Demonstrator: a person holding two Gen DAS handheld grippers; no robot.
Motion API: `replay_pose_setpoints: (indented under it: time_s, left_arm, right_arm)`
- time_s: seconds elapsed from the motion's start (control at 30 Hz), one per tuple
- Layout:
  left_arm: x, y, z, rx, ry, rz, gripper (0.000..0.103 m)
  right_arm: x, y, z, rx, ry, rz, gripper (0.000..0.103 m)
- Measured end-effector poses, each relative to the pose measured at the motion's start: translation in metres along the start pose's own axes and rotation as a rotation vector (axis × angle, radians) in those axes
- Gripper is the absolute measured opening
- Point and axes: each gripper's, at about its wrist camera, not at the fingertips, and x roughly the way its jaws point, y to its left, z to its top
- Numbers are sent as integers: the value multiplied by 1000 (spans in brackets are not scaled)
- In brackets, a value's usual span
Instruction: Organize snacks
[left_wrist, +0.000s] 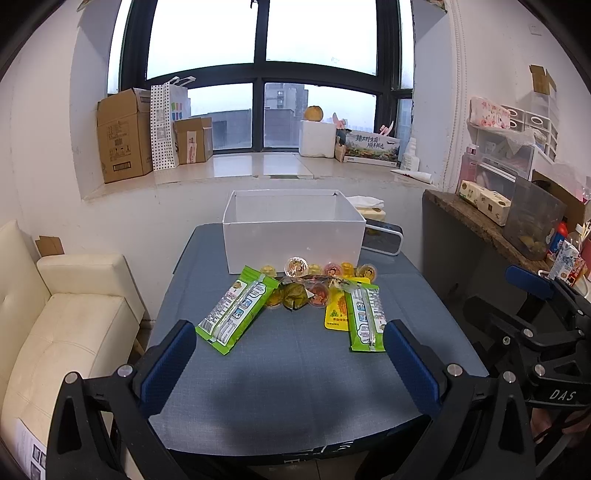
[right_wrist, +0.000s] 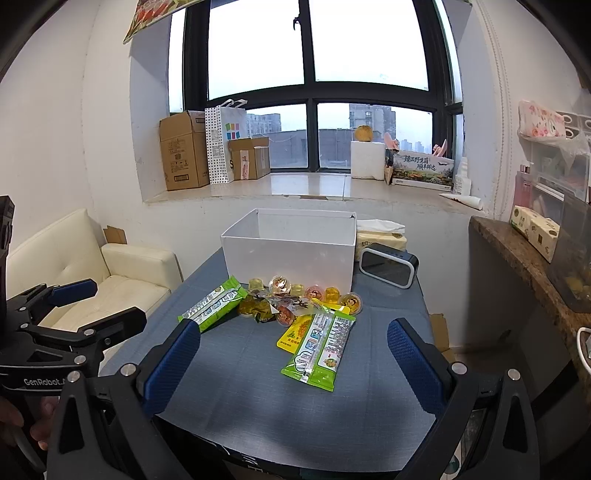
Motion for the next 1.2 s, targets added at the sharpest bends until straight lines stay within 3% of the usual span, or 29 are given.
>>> replay_pose_setpoints:
  time_s: [1.2]
  left_arm:
    - [1, -2, -3, 8, 1, -9, 103]
  right_arm:
    - [0, 1, -2, 3, 1, 3, 103]
